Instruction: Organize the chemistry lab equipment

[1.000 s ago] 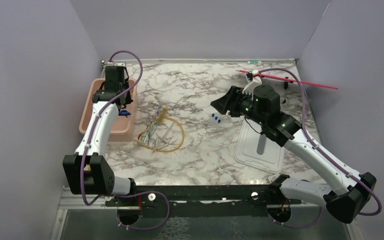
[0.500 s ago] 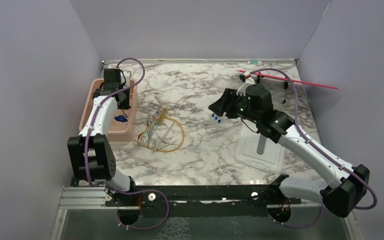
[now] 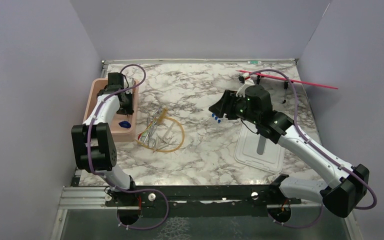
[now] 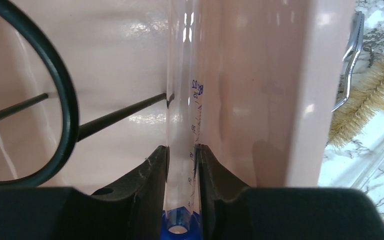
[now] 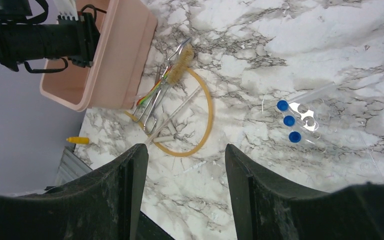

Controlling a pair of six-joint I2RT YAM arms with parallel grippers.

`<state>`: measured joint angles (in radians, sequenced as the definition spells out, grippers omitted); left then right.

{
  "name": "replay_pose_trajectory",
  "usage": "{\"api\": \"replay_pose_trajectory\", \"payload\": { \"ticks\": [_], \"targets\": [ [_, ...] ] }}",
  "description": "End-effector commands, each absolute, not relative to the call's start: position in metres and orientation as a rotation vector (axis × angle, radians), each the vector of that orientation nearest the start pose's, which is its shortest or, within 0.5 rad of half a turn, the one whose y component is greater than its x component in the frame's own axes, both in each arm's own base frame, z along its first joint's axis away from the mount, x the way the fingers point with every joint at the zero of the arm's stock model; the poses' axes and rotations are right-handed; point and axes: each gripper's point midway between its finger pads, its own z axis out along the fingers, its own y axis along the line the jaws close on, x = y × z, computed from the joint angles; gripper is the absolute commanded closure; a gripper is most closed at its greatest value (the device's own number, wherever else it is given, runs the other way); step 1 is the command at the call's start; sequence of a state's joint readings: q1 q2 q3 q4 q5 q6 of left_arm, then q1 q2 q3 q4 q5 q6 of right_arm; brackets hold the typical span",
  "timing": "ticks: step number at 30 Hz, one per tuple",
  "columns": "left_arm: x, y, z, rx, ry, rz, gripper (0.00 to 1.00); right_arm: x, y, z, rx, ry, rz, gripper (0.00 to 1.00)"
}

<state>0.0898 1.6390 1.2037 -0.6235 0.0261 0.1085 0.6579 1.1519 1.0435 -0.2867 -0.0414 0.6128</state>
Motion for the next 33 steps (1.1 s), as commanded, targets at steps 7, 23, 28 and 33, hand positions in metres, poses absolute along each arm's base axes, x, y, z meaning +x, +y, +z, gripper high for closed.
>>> {"api": "replay_pose_trajectory", "payload": {
  "ticks": [7, 23, 28, 33],
  "targets": [
    [0.378, 0.036, 0.101, -0.068, 2.587, 0.04, 0.64, 0.28, 0.259, 0.256, -0.088, 2.075, 0.859, 0.38],
    [0.376, 0.033, 0.194, -0.161, 2.351, 0.009, 0.61, 0.281, 0.276, 0.228, -0.169, 2.158, 0.885, 0.4],
    [0.367, 0.016, 0.227, -0.161, 2.268, -0.1, 0.57, 0.287, 0.289, 0.207, -0.191, 2.213, 0.885, 0.41],
    [0.358, -0.032, 0.242, -0.066, 2.209, -0.345, 0.56, 0.288, 0.317, 0.18, -0.247, 2.271, 0.885, 0.42]
  ]
}}
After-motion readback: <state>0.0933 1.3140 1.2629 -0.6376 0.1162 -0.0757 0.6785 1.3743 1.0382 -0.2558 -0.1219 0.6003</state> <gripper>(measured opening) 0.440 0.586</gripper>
